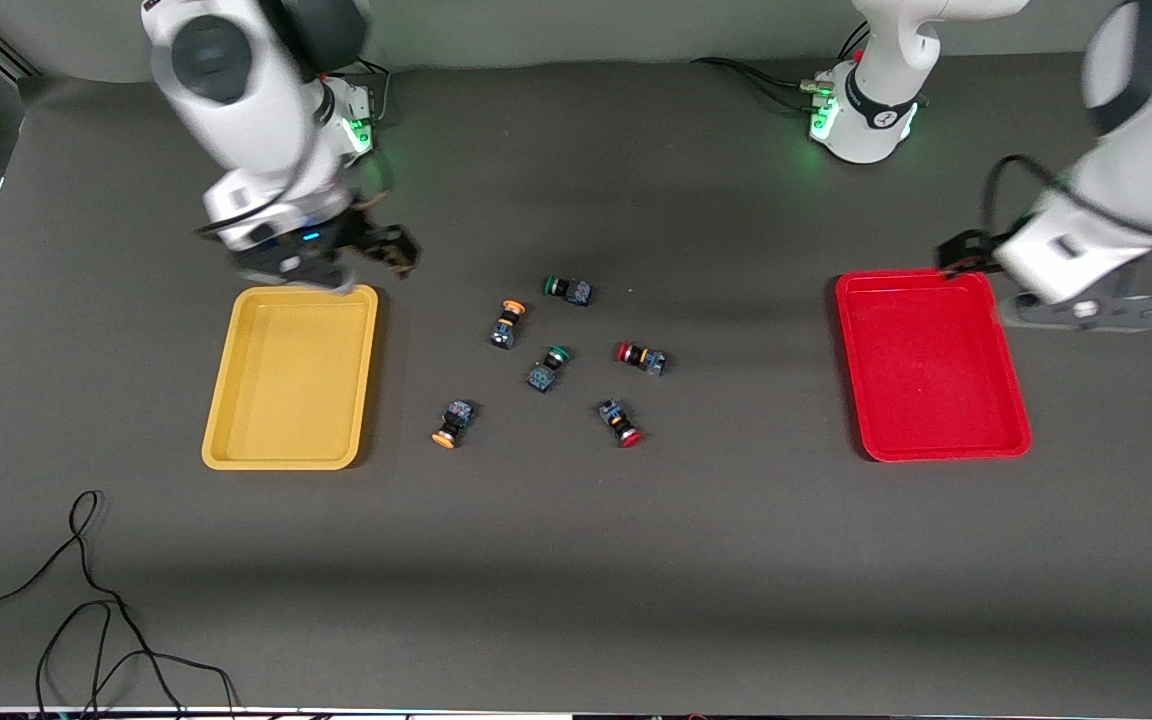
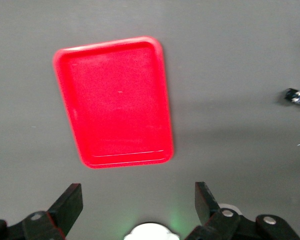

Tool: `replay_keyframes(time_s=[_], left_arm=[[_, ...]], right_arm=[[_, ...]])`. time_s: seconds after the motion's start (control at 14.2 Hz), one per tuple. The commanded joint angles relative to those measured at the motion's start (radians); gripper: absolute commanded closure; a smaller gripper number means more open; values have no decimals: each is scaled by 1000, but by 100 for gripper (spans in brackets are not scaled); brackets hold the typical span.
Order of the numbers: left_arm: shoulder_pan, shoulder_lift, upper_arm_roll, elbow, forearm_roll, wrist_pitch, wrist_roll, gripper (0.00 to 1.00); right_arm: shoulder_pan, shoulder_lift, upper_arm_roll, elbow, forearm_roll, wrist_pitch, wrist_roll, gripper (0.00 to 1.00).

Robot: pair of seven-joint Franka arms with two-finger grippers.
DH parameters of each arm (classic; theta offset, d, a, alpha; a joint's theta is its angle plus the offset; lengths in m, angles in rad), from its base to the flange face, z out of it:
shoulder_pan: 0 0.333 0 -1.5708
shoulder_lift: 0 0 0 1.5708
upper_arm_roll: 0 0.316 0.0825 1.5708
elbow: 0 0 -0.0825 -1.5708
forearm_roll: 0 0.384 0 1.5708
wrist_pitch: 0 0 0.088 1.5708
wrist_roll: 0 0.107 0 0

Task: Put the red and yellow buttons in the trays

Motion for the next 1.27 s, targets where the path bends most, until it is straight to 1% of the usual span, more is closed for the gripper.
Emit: replay_keyframes(time_s=[0.0,0.14,0.21,0.42,0.49,0.63,0.77,0.85,0.99,1.06,1.2], left_arm=[[-139,81,-4,20,-7,61,-196,0],[-213,160,-4,22,-7,133,-249,0],[-239,211,-4,20,-8,176,-319,0],[-357,332,-4,11,-8,281,-549,0],[-381,375,-4,12,-8,320,-635,0],[-424,437,-4,14,-8,394,-785,0],[-429,509,-6,14,-14,497,-883,0],[-425,530,-6,16,-58,541,-919,0],[-420,575,-4,16,-195,612,-931,1],[-420,589,-3,14,-221,627,-933,1],[-423,606,-4,11,-232,631,-938,2]], right_arm=[[85,-26,-15,-87,7,92,161,0],[137,-13,-15,-119,7,157,259,0],[160,-1,-15,-136,7,194,282,0],[166,32,-15,-225,7,341,269,0],[166,52,-17,-247,7,386,268,0],[168,137,-17,-251,6,464,273,0],[169,220,-19,-253,1,547,275,0],[169,257,-19,-253,1,582,275,0],[171,332,-19,-253,1,670,281,0],[173,372,-19,-253,1,710,281,0],[173,435,-20,-251,-4,777,281,0]])
